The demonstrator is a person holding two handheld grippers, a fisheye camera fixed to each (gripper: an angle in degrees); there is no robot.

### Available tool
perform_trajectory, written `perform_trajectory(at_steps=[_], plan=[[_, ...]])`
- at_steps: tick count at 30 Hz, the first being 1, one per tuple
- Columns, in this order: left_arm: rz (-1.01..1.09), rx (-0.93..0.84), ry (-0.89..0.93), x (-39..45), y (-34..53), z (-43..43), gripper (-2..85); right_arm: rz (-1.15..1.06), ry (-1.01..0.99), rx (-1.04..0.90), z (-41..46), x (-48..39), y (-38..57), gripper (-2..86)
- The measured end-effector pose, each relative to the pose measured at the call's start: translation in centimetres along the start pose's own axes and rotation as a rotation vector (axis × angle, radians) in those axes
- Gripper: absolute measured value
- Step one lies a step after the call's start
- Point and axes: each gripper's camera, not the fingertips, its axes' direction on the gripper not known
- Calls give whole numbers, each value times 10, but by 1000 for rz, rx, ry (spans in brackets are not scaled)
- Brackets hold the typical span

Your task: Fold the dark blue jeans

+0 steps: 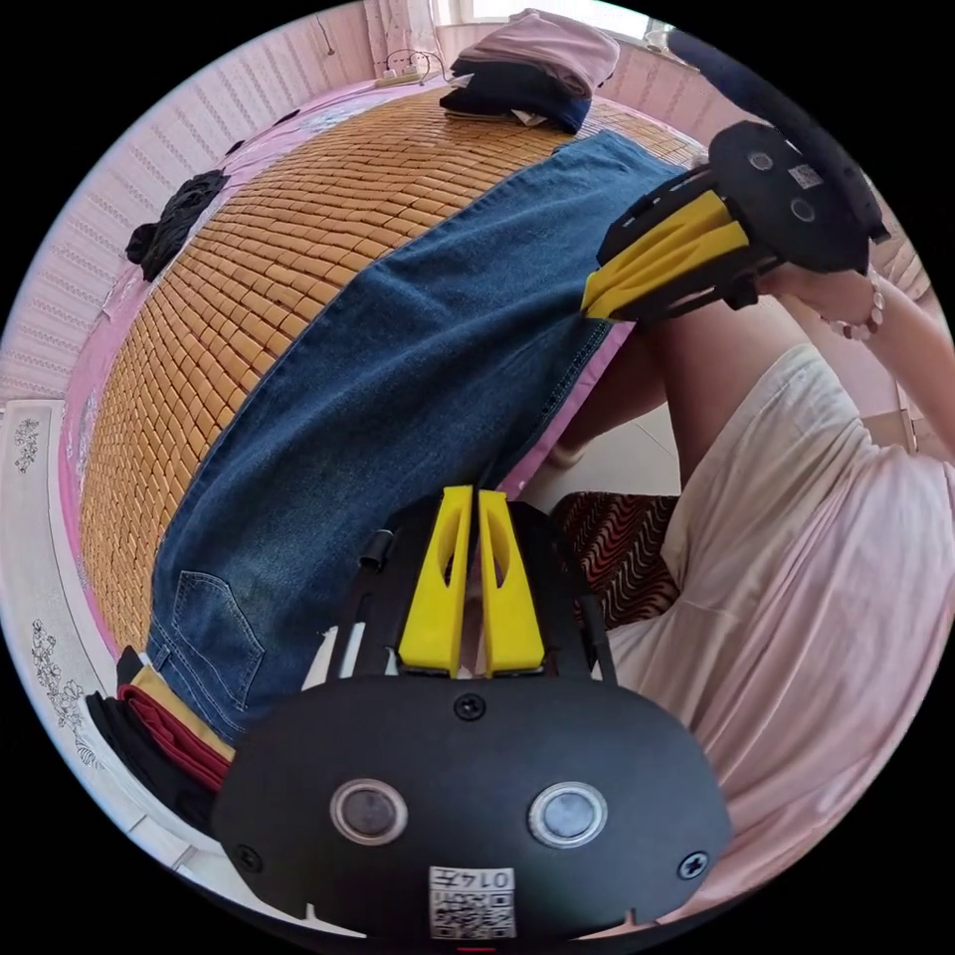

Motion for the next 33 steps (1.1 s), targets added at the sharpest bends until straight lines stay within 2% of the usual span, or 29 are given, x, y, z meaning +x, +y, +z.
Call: perform_trajectory(at_steps=[4, 10, 14, 17, 20, 22, 25, 30, 33], plan=[[-33, -34, 54, -3, -4, 34, -9, 37, -49, -46, 29, 3, -17, -7], [-51, -23, 100, -7, 1, 29, -7, -13, -47, -53, 10, 6, -25, -7], [2, 36, 122, 1, 3, 4, -9, 16, -55, 40, -12, 25, -38, -9], [60, 93, 121, 13, -28, 0, -10, 24, -73, 64, -12, 44, -84, -8], [103, 126, 102, 25, -64, 13, -10, 8, 6, 6, 9, 54, -141, -5], [126, 95, 83, 33, -81, 27, -10, -3, 35, -97, 37, 60, -179, -4], [187, -40, 43, 46, -92, 62, -10, 20, 6, -154, 59, 67, -201, -4], [189, -1, 37, 50, -86, 68, -10, -37, 5, -182, 63, 73, -217, -7], [193, -12, 54, 50, -87, 69, -10, -104, -18, -270, 66, 79, -233, -6]])
